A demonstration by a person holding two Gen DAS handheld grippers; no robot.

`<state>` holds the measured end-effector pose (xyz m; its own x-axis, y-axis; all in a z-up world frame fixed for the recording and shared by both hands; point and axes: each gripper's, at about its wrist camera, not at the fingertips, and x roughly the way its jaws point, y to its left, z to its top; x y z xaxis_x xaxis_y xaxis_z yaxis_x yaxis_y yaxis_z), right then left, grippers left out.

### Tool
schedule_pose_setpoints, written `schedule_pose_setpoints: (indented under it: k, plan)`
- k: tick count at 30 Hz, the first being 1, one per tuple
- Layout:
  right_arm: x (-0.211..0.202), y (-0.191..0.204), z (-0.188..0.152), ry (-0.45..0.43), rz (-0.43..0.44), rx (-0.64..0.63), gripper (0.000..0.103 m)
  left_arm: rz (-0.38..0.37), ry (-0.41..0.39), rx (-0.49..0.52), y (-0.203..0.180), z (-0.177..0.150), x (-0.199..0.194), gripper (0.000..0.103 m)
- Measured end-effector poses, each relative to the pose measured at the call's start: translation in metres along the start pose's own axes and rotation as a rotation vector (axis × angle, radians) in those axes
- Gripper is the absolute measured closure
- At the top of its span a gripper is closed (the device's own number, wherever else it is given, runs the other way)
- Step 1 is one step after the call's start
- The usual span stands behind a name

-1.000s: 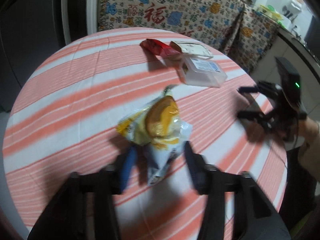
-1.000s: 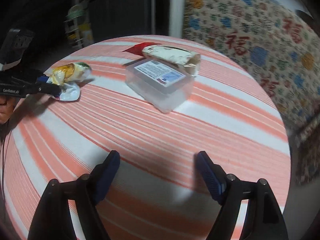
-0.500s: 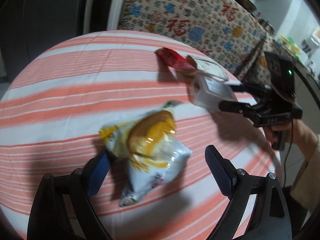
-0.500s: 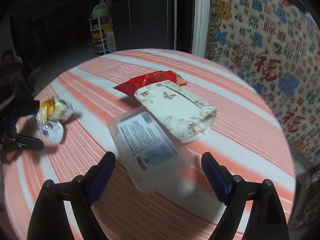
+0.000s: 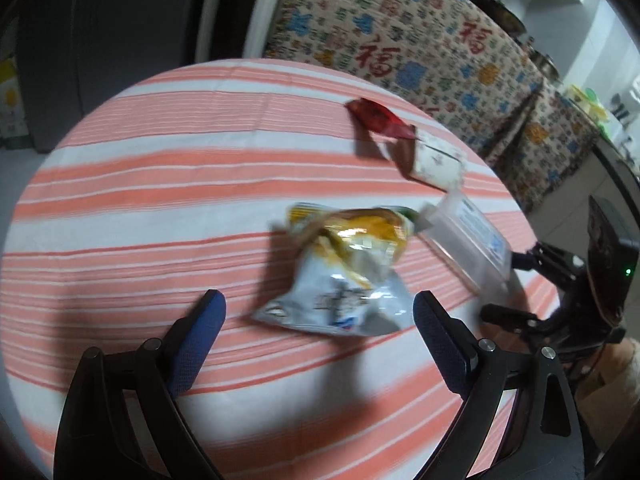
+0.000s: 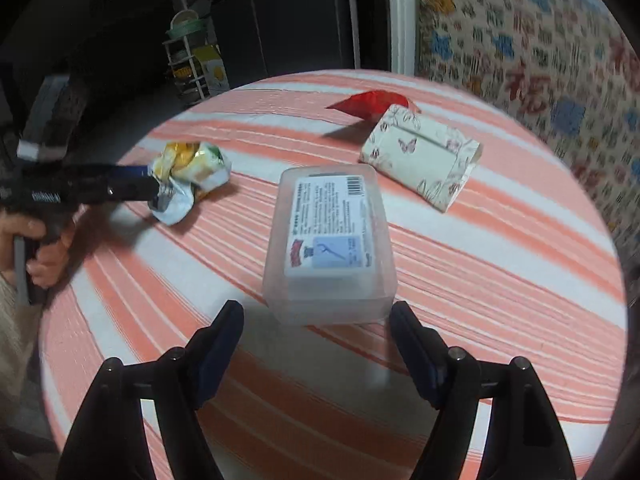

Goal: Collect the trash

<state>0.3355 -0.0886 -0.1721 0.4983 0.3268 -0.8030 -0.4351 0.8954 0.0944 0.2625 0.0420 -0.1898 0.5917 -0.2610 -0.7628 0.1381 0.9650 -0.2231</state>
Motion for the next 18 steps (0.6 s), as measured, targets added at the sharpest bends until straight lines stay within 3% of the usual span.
schedule_pose_setpoints:
  k: [3, 7, 13, 18]
  plan:
    - [0.001, 0.0, 0.001, 0.007, -0.04, -0.034, 0.025, 0.04, -0.002, 0.084, -0.022, 0.006, 0.011, 0.006]
    - [-0.002, -0.015, 0.014, 0.039, -0.016, 0.037, 0.025, 0.118, -0.002, 0.113, -0.024, 0.013, 0.027, 0.006]
    - [0.024, -0.009, 0.034, 0.117, -0.051, 0.02, 0.022, 0.246, 0.017, 0.22, -0.038, 0.008, 0.037, 0.0]
    - [0.028, -0.003, 0.03, -0.012, -0.083, 0.016, 0.015, 0.244, 0.016, 0.198, -0.033, 0.009, 0.037, 0.002]
